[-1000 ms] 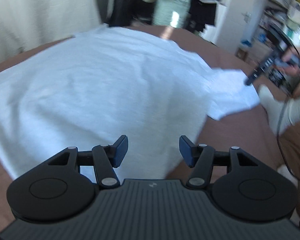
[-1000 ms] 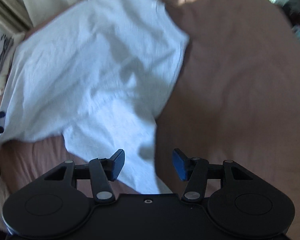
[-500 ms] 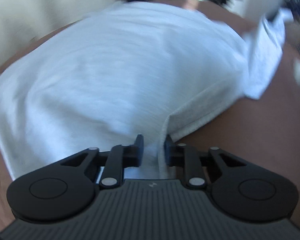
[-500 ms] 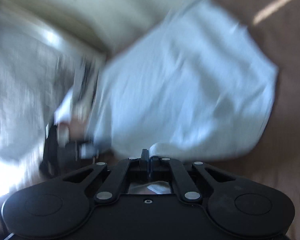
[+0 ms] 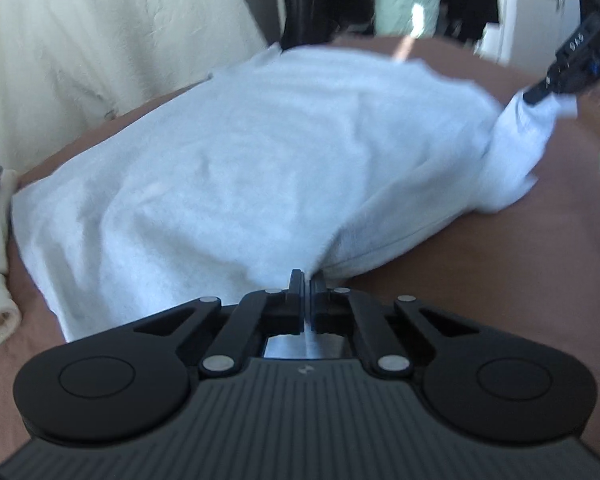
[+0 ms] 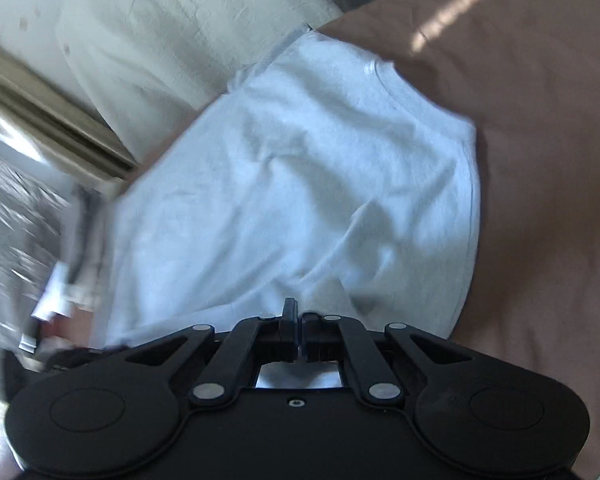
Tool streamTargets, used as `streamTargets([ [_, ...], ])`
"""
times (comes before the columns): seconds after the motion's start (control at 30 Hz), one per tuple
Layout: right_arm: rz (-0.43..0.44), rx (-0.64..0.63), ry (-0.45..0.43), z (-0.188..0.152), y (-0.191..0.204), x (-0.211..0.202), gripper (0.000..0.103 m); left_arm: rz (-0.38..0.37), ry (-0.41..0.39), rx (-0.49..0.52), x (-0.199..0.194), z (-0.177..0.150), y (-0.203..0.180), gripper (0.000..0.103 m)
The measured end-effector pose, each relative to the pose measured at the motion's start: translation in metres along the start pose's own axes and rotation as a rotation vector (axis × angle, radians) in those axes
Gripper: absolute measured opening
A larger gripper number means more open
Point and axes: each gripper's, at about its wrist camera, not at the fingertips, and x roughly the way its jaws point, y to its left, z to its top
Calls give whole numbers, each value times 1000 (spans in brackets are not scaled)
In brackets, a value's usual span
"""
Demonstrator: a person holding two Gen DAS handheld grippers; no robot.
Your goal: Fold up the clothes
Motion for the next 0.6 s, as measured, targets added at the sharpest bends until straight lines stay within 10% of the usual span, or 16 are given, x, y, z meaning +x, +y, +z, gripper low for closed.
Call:
streamTargets([
  [0.1,103,51,9,-20,-6,-46,4,-55,14,-62,-17,-9,3,2],
  [0.2,-154,-132,8,-38,9,-67,4,20,103,-82,-8,-20,4,2],
  [0.4,-282,-209,262,-54,-4,-23,4,31,103,-72,-13,-18,-5,5],
  [0.6,-129,-232,228,-59,2,-44,5,-15,-33,-145,-37,-5,-25,9],
])
